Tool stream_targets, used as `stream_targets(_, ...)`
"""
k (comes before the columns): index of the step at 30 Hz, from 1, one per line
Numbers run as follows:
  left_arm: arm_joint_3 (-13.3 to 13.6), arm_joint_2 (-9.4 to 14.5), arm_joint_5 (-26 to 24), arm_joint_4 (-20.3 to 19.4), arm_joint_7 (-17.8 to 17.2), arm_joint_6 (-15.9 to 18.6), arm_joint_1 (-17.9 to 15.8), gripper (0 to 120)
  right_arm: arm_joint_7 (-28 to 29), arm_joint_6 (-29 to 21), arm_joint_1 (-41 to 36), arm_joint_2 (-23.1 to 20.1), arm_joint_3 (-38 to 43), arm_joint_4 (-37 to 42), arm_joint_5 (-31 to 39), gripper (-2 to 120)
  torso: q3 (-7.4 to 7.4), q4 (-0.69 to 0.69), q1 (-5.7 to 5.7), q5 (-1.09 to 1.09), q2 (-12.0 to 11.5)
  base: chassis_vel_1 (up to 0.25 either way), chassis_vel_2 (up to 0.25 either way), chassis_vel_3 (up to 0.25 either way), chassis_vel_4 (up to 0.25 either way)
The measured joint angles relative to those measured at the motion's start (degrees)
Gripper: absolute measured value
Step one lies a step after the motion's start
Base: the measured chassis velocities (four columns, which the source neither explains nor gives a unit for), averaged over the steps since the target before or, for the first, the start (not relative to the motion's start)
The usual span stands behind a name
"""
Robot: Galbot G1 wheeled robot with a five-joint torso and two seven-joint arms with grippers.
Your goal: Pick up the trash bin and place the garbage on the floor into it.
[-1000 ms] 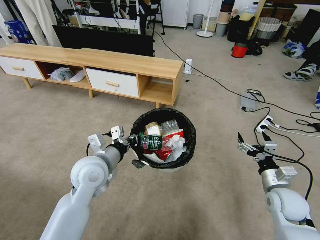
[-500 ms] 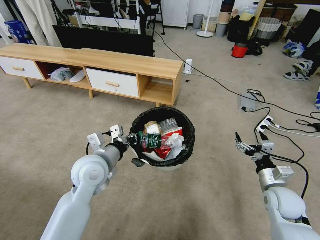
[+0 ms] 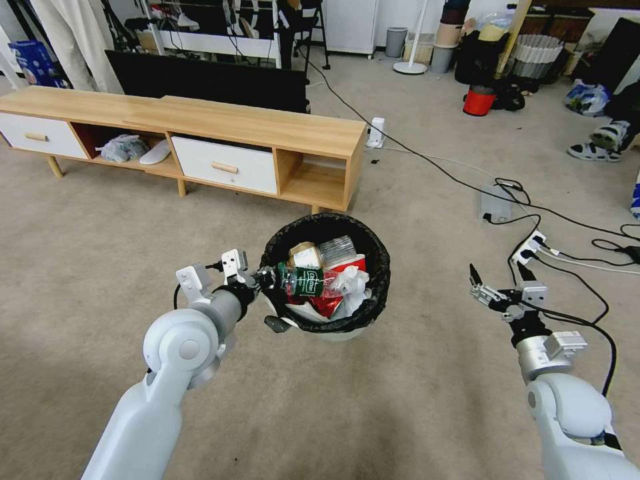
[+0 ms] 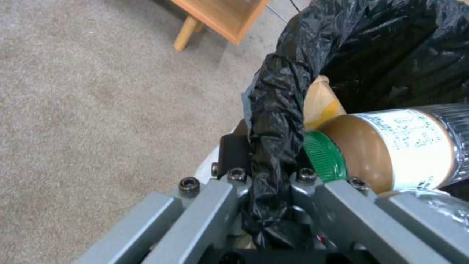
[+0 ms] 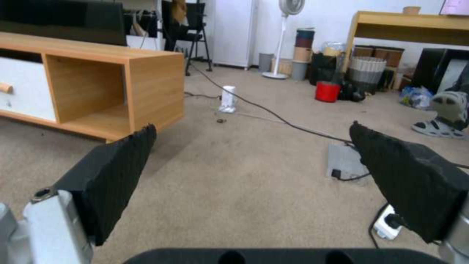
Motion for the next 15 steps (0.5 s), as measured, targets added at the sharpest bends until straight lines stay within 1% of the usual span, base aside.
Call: stream_targets(15, -0.1, -0.1, 0.2, -0.5, 0.0, 0.0, 0.4, 2, -0.7, 0.1, -0.5, 0.3, 0.3, 0.5, 0.0, 100, 0.0, 0.0, 0.0, 0.0, 0.0, 0.0, 0.0, 0.0, 0.0)
